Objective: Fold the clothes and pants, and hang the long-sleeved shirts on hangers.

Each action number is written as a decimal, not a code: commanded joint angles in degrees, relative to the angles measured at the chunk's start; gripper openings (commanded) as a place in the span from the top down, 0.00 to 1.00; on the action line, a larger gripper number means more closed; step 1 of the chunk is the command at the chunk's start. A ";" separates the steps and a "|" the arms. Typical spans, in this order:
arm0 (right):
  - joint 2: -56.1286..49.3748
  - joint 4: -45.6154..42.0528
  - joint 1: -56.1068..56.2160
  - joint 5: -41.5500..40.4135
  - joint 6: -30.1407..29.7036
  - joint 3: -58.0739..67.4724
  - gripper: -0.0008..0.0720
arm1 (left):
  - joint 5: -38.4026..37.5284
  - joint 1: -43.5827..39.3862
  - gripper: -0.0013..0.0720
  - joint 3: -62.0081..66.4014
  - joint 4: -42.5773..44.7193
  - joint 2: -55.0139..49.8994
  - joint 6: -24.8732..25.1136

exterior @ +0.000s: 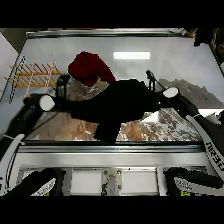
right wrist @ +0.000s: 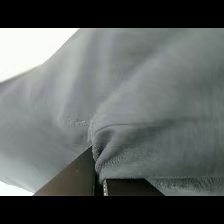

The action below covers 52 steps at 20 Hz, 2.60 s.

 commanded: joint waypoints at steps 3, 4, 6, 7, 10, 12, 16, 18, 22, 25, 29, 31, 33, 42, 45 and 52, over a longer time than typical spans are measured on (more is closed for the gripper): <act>2.12 -11.63 1.31 9.97 10.25 31.56 0.97 | -1.20 3.19 0.96 35.10 3.13 5.51 1.95; 2.10 -11.65 1.84 9.73 10.27 36.50 0.97 | -1.01 1.57 0.96 41.86 3.19 5.62 4.04; 2.21 -12.04 2.73 8.07 11.52 42.38 0.97 | -1.46 -2.40 0.96 51.41 3.69 4.83 6.40; 2.36 -12.09 2.95 7.26 11.50 43.17 0.97 | -2.21 -4.17 0.96 53.96 3.69 4.11 6.88; 2.45 -23.19 2.97 8.61 15.96 42.32 0.97 | -7.85 -8.57 0.96 55.93 5.16 0.37 6.99; 2.45 -38.58 2.97 12.61 21.68 39.69 0.97 | -13.14 -11.26 0.96 52.50 4.85 -3.15 6.84; 2.47 -56.43 2.84 19.50 23.50 28.63 0.97 | -17.33 -21.33 0.96 37.03 4.46 -10.27 5.35; 2.45 -59.19 2.19 19.43 23.50 23.23 0.94 | -15.52 -27.87 0.42 29.05 4.46 -14.25 4.61; 3.72 -59.06 -4.79 19.43 24.30 21.51 0.29 | -12.72 -33.16 0.10 23.37 8.94 -18.88 3.08; 7.56 -58.27 -10.21 20.13 24.55 21.16 0.38 | -11.91 -26.43 0.10 23.32 12.28 -16.57 0.57; 12.66 -52.50 -10.58 20.04 20.94 15.34 0.37 | -7.96 -13.70 0.10 19.12 10.38 -13.18 -4.31; 13.53 -45.68 -9.40 20.09 19.02 10.05 0.35 | -4.31 -6.88 0.10 13.55 3.80 -12.57 -4.17; 13.31 -40.68 -8.00 19.54 18.71 3.98 0.04 | -0.09 -0.61 0.10 7.63 -3.74 -13.53 -2.91; 3.74 -25.59 2.23 2.97 18.73 -16.59 0.03 | 9.05 8.83 0.11 5.88 -31.56 -26.75 12.33; -0.20 -21.99 7.30 -1.64 18.73 -16.57 0.03 | 8.94 8.50 0.17 8.76 -31.50 -28.57 12.31; -0.68 -23.80 9.94 -3.72 18.73 -14.14 0.97 | 8.31 8.66 0.96 9.75 -31.45 -27.67 12.24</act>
